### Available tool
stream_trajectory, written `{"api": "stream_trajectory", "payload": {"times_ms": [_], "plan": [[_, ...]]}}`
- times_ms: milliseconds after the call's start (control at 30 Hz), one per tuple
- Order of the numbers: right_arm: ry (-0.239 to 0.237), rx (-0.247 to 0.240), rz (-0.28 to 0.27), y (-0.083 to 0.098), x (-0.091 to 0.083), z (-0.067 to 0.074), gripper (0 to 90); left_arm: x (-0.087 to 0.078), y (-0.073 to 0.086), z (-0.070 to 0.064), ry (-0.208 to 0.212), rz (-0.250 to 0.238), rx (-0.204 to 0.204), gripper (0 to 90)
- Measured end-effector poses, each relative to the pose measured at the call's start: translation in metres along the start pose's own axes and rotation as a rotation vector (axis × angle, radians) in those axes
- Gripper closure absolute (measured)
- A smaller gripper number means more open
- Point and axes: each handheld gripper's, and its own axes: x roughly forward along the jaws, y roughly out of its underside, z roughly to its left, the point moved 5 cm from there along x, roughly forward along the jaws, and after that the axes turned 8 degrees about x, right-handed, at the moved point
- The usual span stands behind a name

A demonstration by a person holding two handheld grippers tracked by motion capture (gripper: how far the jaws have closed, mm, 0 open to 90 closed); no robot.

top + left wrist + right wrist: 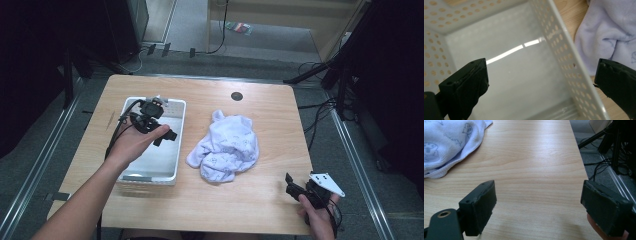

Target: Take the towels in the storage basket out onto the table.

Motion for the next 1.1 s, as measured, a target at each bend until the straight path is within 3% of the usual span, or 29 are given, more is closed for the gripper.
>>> {"api": "stream_trajectory", "payload": {"times_ms": [233,500,633,733,767,800,833,967,1100], "plan": [[0.006,0.001,-0.001,0.000,0.000,0.000,13.4,-0.006,0.027,0.030,-0.015,-0.014,-0.054,0.0],[0.009,0.009,-0.003,0.000,0.000,-0.001,13.3,-0.018,0.056,0.048,-0.033,-0.034,-0.072,0.0],[0.015,0.011,-0.004,0.000,0.000,-0.002,13.4,-0.029,0.079,0.064,-0.012,-0.080,-0.124,0.0],[0.019,0.013,-0.004,0.000,0.000,-0.002,13.4,-0.034,0.088,0.071,-0.015,-0.104,-0.141,0.0],[0.021,0.012,-0.003,0.000,0.000,-0.002,13.4,-0.036,0.098,0.077,-0.021,-0.120,-0.162,0.0],[0.021,0.012,-0.006,0.000,0.000,-0.002,13.4,-0.036,0.098,0.077,-0.021,-0.120,-0.162,0.0],[0.023,0.011,-0.006,0.000,0.000,-0.002,13.4,-0.034,0.108,0.083,-0.038,-0.141,-0.181,0.0],[0.030,0.015,-0.005,0.000,0.000,-0.002,13.4,-0.029,0.130,0.091,-0.020,-0.196,-0.221,0.0],[0.033,0.019,-0.006,0.000,0.000,-0.002,13.4,-0.025,0.153,0.097,-0.009,-0.283,-0.259,0.0]]}}
